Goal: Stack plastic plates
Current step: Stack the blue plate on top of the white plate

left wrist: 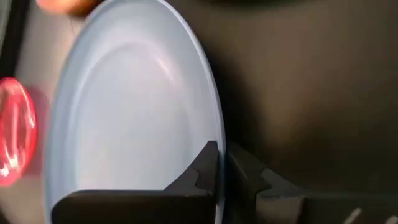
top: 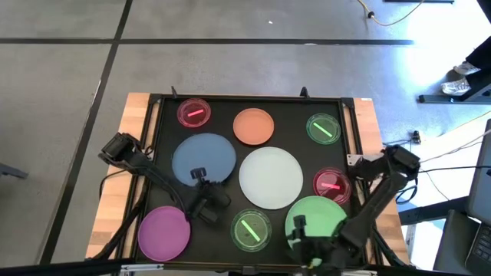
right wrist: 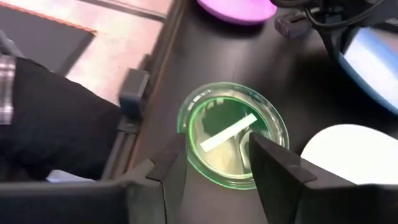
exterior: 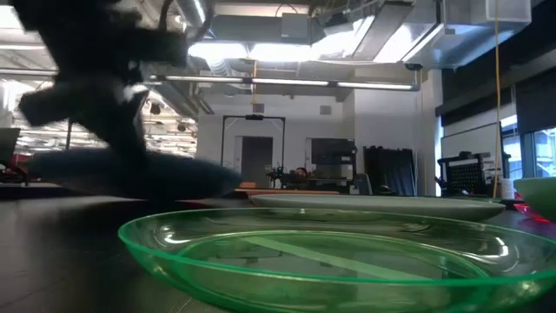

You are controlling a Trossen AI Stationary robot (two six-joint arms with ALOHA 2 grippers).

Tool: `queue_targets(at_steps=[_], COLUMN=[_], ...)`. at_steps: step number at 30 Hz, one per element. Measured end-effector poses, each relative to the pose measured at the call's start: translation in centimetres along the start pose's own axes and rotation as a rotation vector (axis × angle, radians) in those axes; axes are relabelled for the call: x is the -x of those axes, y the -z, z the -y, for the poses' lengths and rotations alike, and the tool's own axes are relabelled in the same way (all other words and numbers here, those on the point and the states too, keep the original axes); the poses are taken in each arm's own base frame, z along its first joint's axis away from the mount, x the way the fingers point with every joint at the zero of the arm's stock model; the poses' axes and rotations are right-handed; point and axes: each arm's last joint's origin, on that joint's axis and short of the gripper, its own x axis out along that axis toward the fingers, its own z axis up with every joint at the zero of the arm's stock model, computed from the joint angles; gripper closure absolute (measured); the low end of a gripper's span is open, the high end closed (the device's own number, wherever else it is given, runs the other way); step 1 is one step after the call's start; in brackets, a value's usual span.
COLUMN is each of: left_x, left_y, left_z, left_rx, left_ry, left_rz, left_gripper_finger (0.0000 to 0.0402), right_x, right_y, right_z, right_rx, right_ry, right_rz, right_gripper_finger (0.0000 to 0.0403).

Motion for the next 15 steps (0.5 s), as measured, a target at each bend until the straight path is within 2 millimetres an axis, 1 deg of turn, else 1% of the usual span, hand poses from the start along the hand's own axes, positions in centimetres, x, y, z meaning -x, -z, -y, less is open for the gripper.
queue_targets(at_steps=[3,7,10,15], left_x=[1.1,2.5,3.1,3.4], left_y=[-1.3,-2.9,-3.8,-5.2], left_z=[0.1,0.3,0.8,1.8], left_rx=[-0.016,-0.038,-0.078,-0.170], left_ry=[0.000,-0.003,0.016,0.062], left_rz=[0.065,0.159,0.243,0.381], left_gripper_finger=[0.0388,0.0388,0.0388,0.0388], right_x=[1.4,2.4,2.6,2.5], right_y=[-0.2,-0.1,-0.1,0.1], right_z=[-0.4,-0.8,-0.9,-0.7], right_rx=[0.004,0.010,0.013,0.006], right_ry=[-0.003,-0.002,0.010,0.026], right_rz=[0.035,0.061,0.070,0.051], right_gripper_finger=[0.0242,0.0242,0.0242,0.0242])
